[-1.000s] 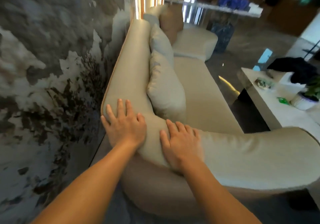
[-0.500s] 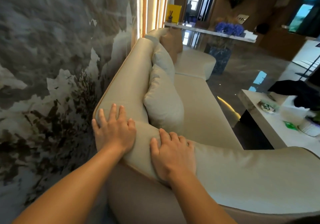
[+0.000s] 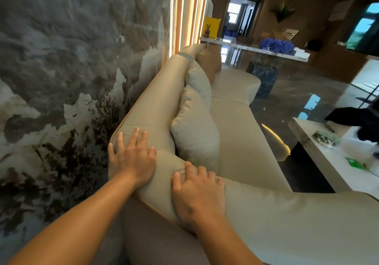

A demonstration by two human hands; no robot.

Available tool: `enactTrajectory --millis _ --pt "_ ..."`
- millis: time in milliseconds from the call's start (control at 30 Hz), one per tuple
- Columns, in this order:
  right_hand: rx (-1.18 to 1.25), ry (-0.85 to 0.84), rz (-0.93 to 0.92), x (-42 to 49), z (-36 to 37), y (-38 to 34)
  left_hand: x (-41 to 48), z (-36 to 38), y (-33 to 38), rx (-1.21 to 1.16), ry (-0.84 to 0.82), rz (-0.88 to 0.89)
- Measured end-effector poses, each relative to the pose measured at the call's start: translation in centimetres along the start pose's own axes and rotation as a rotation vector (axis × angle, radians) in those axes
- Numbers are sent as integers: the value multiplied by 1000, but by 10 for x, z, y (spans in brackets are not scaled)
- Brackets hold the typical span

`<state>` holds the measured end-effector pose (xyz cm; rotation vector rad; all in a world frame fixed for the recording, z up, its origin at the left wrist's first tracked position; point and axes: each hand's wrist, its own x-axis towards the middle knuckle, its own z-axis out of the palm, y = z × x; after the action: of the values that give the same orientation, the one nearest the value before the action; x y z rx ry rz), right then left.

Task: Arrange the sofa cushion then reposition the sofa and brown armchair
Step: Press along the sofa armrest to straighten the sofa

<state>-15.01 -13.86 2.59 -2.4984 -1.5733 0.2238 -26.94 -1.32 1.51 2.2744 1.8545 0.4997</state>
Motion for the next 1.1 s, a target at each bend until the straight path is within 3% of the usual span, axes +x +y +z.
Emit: enactTrajectory --millis 100,200,467,1100 --pt "67 -215 -84 14 -24 40 0 1 -1 16 -6 2" --pt "30 -369 122 21 -50 105 2 2 -1 30 0 2" --pt "-13 -226 206 2 -48 113 -2 -6 0 -1 -29 0" --pt "-19 -141 148 31 -32 95 35 1 -23 14 2 25"
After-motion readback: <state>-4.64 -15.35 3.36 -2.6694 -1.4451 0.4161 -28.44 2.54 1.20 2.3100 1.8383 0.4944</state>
